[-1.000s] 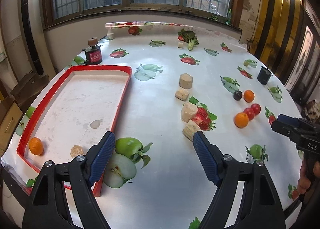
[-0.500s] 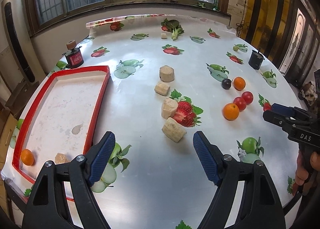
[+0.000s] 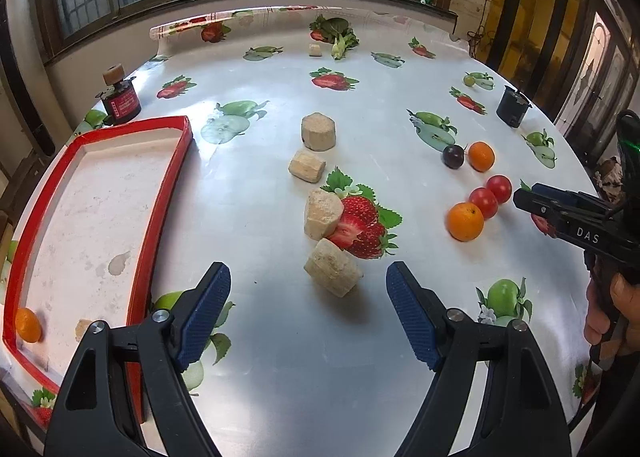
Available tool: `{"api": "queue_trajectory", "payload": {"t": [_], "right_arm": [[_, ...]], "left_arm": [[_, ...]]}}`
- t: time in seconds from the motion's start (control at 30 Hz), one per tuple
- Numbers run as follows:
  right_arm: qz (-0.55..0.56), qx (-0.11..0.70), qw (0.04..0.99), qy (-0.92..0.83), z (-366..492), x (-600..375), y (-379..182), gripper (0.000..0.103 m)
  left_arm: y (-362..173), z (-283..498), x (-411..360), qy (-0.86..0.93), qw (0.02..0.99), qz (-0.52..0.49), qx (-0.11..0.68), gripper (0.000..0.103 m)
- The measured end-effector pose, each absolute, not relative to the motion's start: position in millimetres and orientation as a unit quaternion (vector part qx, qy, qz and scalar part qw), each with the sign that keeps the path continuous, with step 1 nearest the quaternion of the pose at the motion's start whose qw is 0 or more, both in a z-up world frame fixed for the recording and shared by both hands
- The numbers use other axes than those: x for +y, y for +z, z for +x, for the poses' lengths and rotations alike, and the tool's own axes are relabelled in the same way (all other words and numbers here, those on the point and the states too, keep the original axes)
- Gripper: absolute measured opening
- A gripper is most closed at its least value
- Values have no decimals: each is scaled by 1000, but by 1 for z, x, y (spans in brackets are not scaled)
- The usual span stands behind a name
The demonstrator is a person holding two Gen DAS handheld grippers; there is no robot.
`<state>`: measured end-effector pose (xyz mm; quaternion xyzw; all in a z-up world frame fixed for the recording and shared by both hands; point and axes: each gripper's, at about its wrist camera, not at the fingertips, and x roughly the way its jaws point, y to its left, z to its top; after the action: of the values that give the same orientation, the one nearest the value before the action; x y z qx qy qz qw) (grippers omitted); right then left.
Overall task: Organize fruits
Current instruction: 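Grasp a red tomato with right tool while left tool grasps a beige cork, then carry the tomato with right tool while left tool carries the cork to the tray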
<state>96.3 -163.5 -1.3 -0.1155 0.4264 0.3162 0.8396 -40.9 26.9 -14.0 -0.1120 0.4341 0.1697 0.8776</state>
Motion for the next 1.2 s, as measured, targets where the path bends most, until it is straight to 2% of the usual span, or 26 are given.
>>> {"api": "queue_trajectory", "payload": {"t": [0.17, 0.33, 0.4, 0.43, 0.5, 0.53, 0.6, 1.2], "right_arm": [[-115, 440, 838, 302, 116, -159, -13, 46], [-106, 449, 834, 303, 129, -155, -22, 45], [-101, 450, 832, 308, 131, -153, -24, 45], [-102, 450, 831, 310, 132, -151, -25, 45], [-104, 451, 828, 316, 131, -147, -27, 41], [-103, 450, 828, 319, 130, -146, -28, 41], [-96, 451, 825, 326, 131, -145, -29, 33], [-83, 423, 832, 349, 92, -146, 7, 32]], "left_arm": [[-26, -28, 32, 171, 872, -114, 445, 80], [-43, -16, 40, 162, 861, -142, 461, 78], [-51, -14, 42, 144, 855, -165, 470, 54], [-52, -15, 41, 142, 858, -164, 465, 54], [-53, -15, 36, 139, 862, -149, 464, 39], [-52, -15, 36, 137, 863, -148, 463, 36], [-51, -15, 38, 135, 864, -154, 461, 36], [-19, -60, 49, 174, 877, -142, 424, 37]]}}
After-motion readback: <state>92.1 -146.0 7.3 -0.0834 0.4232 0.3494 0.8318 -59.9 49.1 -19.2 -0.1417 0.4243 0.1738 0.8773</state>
